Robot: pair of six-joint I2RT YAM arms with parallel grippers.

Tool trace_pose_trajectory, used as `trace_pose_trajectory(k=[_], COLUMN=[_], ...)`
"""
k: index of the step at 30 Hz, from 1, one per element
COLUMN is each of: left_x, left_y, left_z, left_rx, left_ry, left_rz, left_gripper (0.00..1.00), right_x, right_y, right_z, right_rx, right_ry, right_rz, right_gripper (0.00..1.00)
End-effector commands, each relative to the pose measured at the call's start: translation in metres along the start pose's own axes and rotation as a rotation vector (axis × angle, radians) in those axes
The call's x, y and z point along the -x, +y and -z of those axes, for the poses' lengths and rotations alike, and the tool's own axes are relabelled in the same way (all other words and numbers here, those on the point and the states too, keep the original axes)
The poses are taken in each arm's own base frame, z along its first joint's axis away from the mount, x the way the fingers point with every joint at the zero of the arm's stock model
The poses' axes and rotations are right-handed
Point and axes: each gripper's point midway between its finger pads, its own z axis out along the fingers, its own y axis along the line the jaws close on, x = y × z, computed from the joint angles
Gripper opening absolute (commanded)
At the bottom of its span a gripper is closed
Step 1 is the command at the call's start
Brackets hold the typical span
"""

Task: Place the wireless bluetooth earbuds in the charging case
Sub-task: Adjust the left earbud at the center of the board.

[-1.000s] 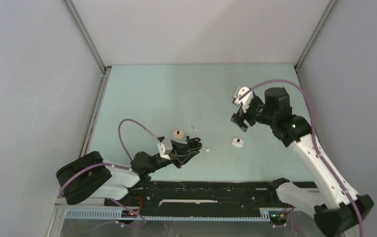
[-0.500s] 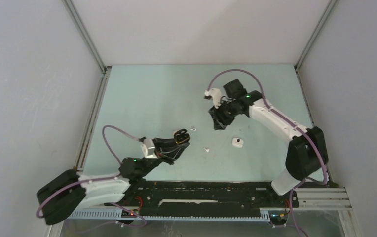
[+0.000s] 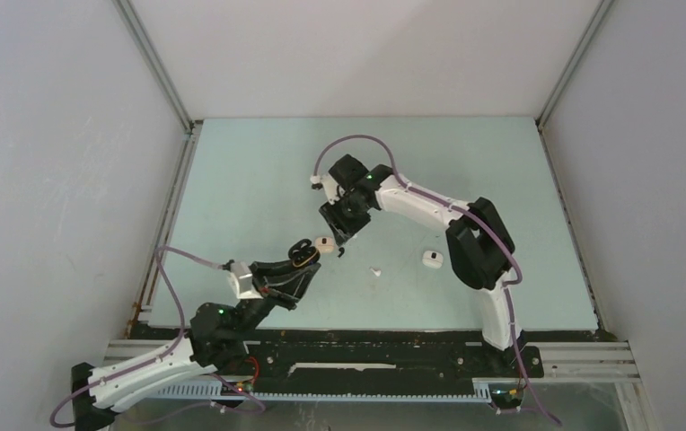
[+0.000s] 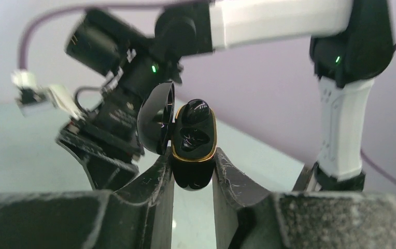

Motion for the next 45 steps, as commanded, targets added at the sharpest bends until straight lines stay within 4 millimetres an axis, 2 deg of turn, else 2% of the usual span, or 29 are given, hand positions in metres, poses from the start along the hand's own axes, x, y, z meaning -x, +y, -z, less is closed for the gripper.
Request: trace_pose_trajectory(k=[1,7,15,23,28,45], left_x=[-0.024,-0.024,-0.023,-0.024,-0.024,-0.029], left_y=[0.010,0.002,0.001,0.000,-0.001,-0.004], left_z=[0.002,-0.007,-0.007,-0.006,-0.005,-0.005], left_rx=[0.056,0.020,0.017,0.013,0.010,-0.009], left_ry=[0.140,0.164,0.161,0.166,0.168,0.184], left_rz=[-0.070,-0.104,-0.110,-0.108,-0.105,-0.107], left_gripper=[0.00,0.00,0.00,0.00,0.00,0.00], right_x=[0.023,0.021,0.010,0.008,0.002,-0.016], right_y=[0.011,0.005,-0.011,-0.008,-0.014,-0.026], right_z=[-0.004,-0.029,-0.040,-0.053,-0.064,-0.043], right_rx=[-0.060,-0.131,-0.169,-0.143,-0.194,-0.246], right_ry=[-0.013,0.044,0.081,0.096,0.122,0.118], right_rz=[-0.009,0.007,-0.008,-0.011,0.012,0.041], right_gripper=[0.49,0.48,0.47,0.48,0.47,0.44])
